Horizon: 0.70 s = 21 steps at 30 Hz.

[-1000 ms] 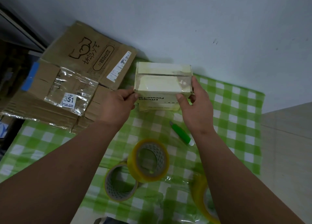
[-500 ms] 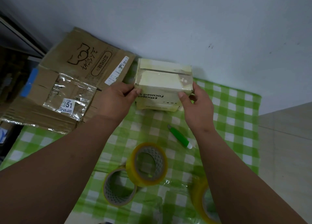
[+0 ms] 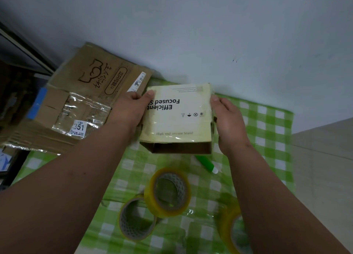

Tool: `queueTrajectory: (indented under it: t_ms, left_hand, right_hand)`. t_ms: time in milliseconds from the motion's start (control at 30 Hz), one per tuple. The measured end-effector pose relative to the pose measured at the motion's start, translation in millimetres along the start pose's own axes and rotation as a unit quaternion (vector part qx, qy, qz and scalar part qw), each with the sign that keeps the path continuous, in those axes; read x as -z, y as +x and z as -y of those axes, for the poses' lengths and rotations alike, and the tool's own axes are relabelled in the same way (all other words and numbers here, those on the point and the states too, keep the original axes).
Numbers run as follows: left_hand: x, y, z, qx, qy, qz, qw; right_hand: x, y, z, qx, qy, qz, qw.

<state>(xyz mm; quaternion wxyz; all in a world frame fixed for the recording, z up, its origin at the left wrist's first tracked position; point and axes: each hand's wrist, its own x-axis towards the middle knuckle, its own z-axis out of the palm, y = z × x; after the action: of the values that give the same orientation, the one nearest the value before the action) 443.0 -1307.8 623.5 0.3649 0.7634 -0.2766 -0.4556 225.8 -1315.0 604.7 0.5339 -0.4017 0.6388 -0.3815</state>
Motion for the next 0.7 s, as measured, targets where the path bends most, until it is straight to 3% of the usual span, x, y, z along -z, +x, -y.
queueTrajectory:
  t_ms: [100,233,500,700]
  left_hand:
    - [1,1,0,0.026,0.007,-0.003,1.0]
    - [6,7,-4,0.058,-0.008,0.021,0.998]
    - [16,17,-24,0.099,-0.057,0.168,0.979]
    - [23,34,-37,0.05,-0.003,0.23,0.972]
  right_hand:
    - [0,1,5,-0.077,0.037,0.059,0.995]
    - [5,3,0,-0.114,0.035,0.083,0.989]
    - [-4,8,-5,-0.195,0.11,0.054,0.973]
    - [-14,10,-8,-0.27,0.172,0.049,0.946]
